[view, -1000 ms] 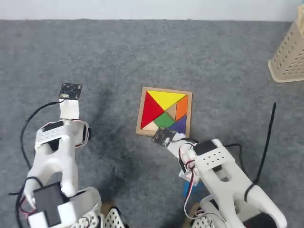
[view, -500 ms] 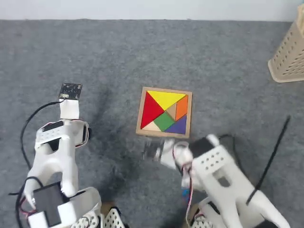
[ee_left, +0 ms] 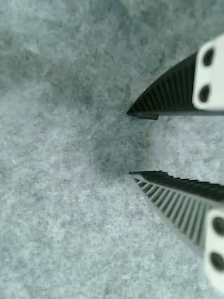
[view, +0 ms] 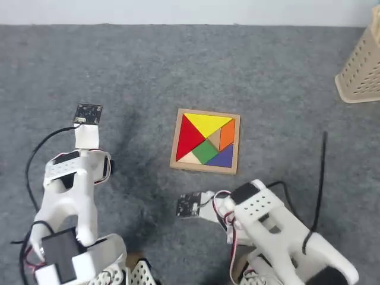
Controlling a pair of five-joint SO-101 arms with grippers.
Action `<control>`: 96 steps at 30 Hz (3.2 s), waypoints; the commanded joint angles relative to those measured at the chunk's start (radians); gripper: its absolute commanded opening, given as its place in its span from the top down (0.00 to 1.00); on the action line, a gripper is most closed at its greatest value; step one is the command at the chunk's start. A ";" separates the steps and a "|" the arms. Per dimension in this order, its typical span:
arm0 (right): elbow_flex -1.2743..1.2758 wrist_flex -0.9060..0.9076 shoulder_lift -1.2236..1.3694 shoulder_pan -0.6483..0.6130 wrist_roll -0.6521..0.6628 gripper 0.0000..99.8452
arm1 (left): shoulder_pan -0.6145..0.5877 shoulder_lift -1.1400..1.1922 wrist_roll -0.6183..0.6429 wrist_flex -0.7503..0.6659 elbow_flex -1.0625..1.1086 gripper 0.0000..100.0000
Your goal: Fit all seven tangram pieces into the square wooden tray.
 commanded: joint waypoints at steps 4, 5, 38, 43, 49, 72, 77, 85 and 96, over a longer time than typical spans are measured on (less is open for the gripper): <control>-0.101 -0.101 0.130 0.150 -0.192 0.88 | 0.002 -0.048 -0.005 -0.017 -0.008 0.83; -0.130 -0.102 0.143 0.176 -0.230 0.88 | 0.002 -0.048 -0.005 -0.017 -0.008 0.83; -1.438 0.133 0.935 0.096 -1.375 0.99 | 0.002 -0.052 -0.008 -0.017 -0.004 0.83; -1.553 0.131 1.047 0.056 -1.539 0.97 | 0.002 -0.052 -0.009 -0.017 -0.005 0.83; -1.559 0.110 1.056 0.015 -1.623 0.89 | 0.002 -0.052 -0.009 -0.017 -0.007 0.83; -1.850 0.225 1.075 0.047 -1.007 0.99 | 0.002 -0.051 -0.009 -0.017 -0.007 0.83; -1.847 0.283 1.125 -0.047 -0.793 0.99 | 0.002 -0.049 -0.009 -0.017 -0.007 0.83; -1.847 0.338 1.182 -0.018 -0.726 0.99 | 0.002 -0.049 -0.009 -0.017 -0.007 0.83; -1.798 0.366 1.159 0.073 -0.720 0.99 | 0.002 -0.049 -0.009 -0.017 -0.008 0.83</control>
